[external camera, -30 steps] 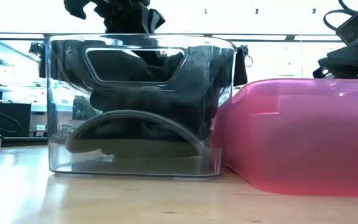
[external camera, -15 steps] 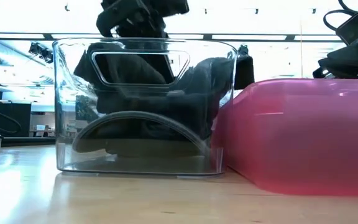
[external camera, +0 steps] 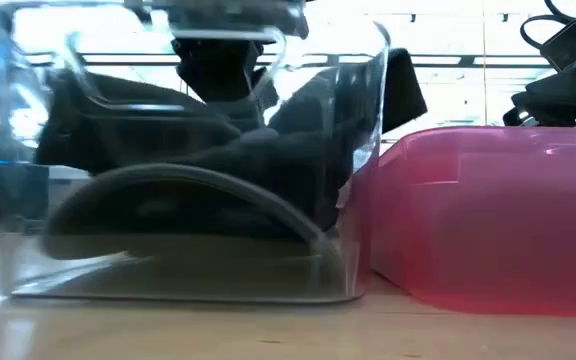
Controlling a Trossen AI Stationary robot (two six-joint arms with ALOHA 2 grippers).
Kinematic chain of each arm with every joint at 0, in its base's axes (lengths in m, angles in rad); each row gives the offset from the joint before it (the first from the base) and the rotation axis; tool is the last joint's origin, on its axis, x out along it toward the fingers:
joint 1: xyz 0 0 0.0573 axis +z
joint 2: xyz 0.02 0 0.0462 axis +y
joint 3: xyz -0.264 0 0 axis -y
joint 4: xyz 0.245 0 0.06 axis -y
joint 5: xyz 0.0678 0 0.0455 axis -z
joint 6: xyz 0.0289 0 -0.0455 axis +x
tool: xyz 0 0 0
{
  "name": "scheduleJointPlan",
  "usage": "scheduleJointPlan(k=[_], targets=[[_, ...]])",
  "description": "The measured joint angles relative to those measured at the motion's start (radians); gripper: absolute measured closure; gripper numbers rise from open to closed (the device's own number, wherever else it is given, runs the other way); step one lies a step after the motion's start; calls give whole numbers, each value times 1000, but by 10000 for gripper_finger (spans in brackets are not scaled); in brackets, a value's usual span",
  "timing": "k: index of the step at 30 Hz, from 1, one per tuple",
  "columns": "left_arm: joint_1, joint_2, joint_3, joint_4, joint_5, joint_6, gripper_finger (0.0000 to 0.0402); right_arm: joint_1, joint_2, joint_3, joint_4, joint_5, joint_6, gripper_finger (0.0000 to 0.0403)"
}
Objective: Pick & Place hat
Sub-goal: Put the black cap into the transparent bin
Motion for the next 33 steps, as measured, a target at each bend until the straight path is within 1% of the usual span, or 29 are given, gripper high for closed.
scheduleJointPlan(k=[2, 7, 14, 17, 20, 25, 29, 33], targets=[[-6, 0, 0, -1, 21, -23, 383, 0, 0, 0, 0, 0, 0, 334], [-19, -6, -2, -5, 23, -46, 378, 0, 0, 0, 0, 0, 0, 334], [-25, -24, -4, -11, 26, -103, 322, 0, 0, 0, 1, 0, 0, 334], [-25, -39, -5, -10, 27, -103, 298, 0, 0, 0, 1, 0, 0, 334], [-25, -62, -7, -10, 24, -99, 284, 0, 0, 0, 1, 0, 0, 334], [-22, -103, -7, 55, 15, -98, 278, 0, 0, 0, 1, 0, 0, 334], [-24, -108, -7, 94, -11, -89, 278, 0, 0, 0, 1, 0, 0, 334], [-24, -108, -7, 145, -20, -48, 278, 0, 0, 0, 1, 0, 0, 334]])
